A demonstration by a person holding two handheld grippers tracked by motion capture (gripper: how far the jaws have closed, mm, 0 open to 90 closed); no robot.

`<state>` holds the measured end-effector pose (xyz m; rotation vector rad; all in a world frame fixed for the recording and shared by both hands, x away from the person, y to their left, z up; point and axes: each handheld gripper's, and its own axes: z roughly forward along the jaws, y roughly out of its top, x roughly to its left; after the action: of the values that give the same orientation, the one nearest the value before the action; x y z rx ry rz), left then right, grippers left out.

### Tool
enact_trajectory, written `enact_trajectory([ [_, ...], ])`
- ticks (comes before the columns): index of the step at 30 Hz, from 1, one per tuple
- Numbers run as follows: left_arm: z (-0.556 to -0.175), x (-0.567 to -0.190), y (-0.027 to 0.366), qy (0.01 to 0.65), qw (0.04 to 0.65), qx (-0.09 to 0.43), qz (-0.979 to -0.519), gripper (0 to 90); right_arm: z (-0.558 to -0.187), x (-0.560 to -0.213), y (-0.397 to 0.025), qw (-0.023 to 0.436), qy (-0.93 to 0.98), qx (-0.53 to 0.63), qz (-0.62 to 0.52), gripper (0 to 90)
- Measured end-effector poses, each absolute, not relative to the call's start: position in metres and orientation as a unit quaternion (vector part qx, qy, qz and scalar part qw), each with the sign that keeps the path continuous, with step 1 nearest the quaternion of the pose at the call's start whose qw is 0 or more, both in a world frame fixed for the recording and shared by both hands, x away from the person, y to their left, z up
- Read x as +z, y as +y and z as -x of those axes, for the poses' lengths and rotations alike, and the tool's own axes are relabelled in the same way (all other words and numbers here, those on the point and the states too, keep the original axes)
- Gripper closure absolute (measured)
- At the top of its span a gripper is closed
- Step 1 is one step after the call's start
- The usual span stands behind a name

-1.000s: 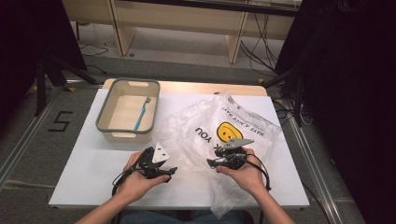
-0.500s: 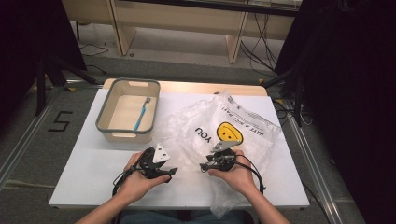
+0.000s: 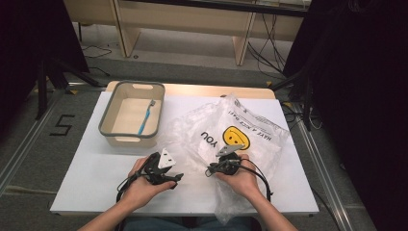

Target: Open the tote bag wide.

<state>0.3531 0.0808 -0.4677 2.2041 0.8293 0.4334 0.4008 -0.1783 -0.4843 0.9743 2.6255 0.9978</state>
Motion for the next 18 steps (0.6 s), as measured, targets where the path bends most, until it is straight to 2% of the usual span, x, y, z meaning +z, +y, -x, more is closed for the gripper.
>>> enact_trajectory([
  [7,-0.353,-0.469,0.08,0.322,0.366,0.168,-0.857,38.7,-0.401,-0.48,-0.179,0.084,0.871,0.347,-0.338,89.7],
  [18,-0.355,-0.47,0.078,0.318,0.367,0.163,-0.859,43.3,-0.402,-0.474,-0.183,0.074,0.86,0.359,-0.354,90.0],
])
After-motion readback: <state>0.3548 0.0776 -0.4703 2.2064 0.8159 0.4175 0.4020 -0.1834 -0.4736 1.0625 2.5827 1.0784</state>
